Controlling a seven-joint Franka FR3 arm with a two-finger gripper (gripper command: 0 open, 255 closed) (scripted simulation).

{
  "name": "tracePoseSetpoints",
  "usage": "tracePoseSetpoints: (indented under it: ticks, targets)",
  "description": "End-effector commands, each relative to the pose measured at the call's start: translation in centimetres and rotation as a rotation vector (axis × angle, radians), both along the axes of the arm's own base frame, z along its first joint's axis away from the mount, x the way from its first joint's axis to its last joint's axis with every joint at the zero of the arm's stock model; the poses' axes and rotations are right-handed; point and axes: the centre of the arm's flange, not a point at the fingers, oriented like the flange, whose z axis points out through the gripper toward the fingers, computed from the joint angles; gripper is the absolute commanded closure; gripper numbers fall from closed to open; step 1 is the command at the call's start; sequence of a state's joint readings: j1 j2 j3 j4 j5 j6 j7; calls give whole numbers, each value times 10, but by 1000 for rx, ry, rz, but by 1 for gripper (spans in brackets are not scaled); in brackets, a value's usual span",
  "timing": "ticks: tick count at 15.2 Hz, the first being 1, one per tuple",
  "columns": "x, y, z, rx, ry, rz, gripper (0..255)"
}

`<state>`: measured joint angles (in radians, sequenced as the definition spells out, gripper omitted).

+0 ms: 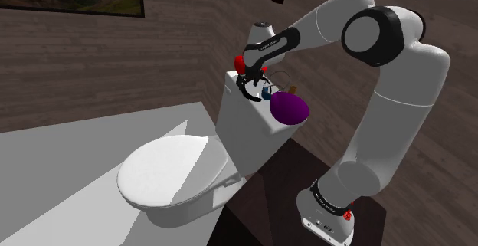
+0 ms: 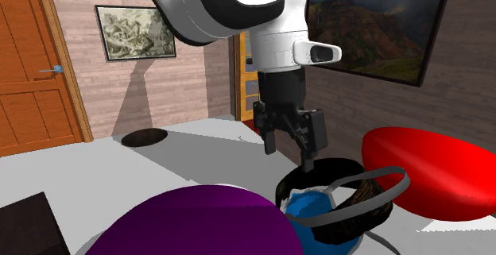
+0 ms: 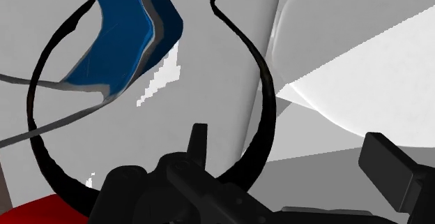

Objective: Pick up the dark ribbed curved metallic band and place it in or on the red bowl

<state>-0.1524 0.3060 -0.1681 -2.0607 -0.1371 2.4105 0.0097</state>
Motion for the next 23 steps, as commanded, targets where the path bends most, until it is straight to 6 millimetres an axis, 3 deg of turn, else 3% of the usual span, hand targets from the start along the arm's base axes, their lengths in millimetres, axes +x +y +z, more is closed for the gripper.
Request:
tracePoseSetpoints:
  ticks: [1,6,14,15,23]
  targets:
    - [3,-3,-11,-2,-1,-1,0]
    - [3,-7,-35,-2,-1,-1,0]
    - [3,-7,-34,-2,-1,-1,0]
    - [3,-7,-34,-2,-1,-1,255]
    - [3,-7,-35,-2,-1,-1,255]
